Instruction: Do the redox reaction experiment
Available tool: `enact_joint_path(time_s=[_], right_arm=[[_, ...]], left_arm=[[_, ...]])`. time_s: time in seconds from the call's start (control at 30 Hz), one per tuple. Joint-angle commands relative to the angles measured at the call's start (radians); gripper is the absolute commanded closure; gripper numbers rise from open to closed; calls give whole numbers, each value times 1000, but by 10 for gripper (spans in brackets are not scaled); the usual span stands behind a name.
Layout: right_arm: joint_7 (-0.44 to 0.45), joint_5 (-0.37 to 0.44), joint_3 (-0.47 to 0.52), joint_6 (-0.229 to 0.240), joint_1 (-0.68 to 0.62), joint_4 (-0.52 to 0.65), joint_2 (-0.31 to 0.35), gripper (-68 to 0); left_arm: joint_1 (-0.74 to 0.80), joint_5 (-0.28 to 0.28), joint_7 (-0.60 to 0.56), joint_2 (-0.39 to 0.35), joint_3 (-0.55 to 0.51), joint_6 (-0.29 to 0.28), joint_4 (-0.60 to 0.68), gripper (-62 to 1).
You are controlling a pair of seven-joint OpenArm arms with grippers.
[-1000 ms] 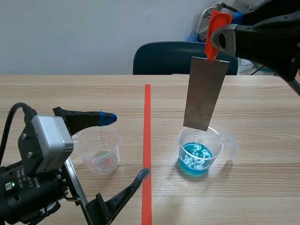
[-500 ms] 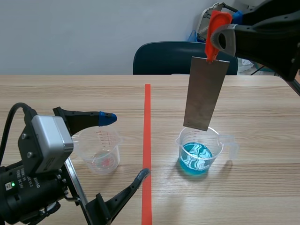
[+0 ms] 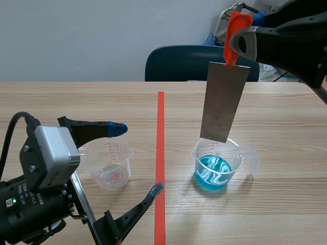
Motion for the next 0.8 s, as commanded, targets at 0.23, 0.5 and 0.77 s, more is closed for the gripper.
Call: enact_joint_path(time_s=[0.23,0.5,0.77], right_arm=[[-1,-8,15,-2,14,3,0,-6],[0,-12,14,-2,14,3,0,-6],[5,-30,12,-2,13,3,0,-6]], left_arm=[[8,-10,-17,8,-2,-3,14,-623],[8,-10,-17,8,-2,-3,14,-623],[8,-10,-17,8,-2,-3,14,-623]])
